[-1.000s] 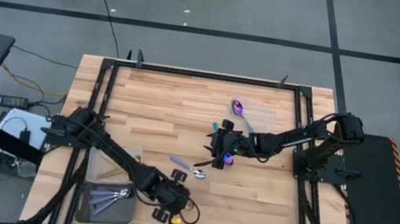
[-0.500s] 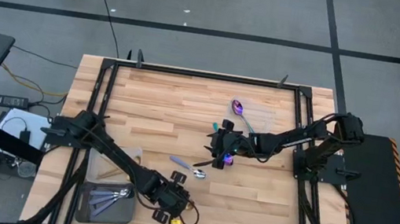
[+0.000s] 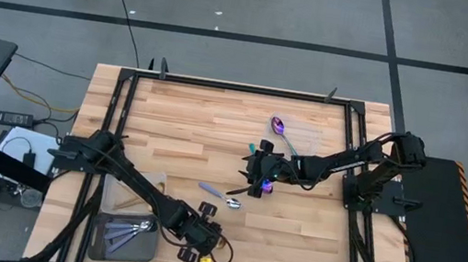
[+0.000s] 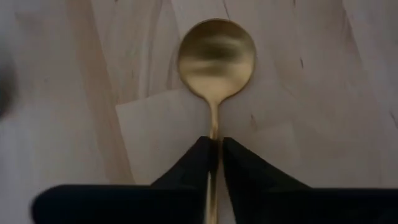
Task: Sort silverware by color (type)
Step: Put the gold spoon into the bottom transparent bin
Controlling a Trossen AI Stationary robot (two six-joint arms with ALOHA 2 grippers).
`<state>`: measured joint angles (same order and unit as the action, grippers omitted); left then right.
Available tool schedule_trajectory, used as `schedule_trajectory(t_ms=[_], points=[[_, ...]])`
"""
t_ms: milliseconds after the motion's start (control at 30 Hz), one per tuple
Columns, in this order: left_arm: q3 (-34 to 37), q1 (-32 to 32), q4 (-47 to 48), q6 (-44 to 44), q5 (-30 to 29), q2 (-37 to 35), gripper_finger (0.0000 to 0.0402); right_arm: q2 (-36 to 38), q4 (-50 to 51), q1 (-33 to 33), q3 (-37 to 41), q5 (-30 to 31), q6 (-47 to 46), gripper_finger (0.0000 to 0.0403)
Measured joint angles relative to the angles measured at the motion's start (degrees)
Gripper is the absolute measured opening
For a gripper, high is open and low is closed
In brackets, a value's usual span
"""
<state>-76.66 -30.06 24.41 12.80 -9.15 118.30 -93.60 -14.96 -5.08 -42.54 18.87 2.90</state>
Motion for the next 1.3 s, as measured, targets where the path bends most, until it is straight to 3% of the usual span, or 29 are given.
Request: schedule_trajectory(t_ms=[133, 833, 1300], points=[[-0.02, 0.23, 0.88, 0.0, 0.17, 0.05, 0.0016, 0.0, 0.02, 0.0, 0.0, 0.0, 0.0, 0.0208], [0.31, 2.27, 6.36, -1.52, -1.05, -5.4, 0.0008, 0.0, 0.02, 0.0, 0.0, -0.04, -0.17, 0.0208], [0.22, 4.08, 10.35, -2.77, -4.29, -15.78, 0.0008, 0.0, 0.02, 0.0, 0.0, 0.01, -0.17, 0.0208]])
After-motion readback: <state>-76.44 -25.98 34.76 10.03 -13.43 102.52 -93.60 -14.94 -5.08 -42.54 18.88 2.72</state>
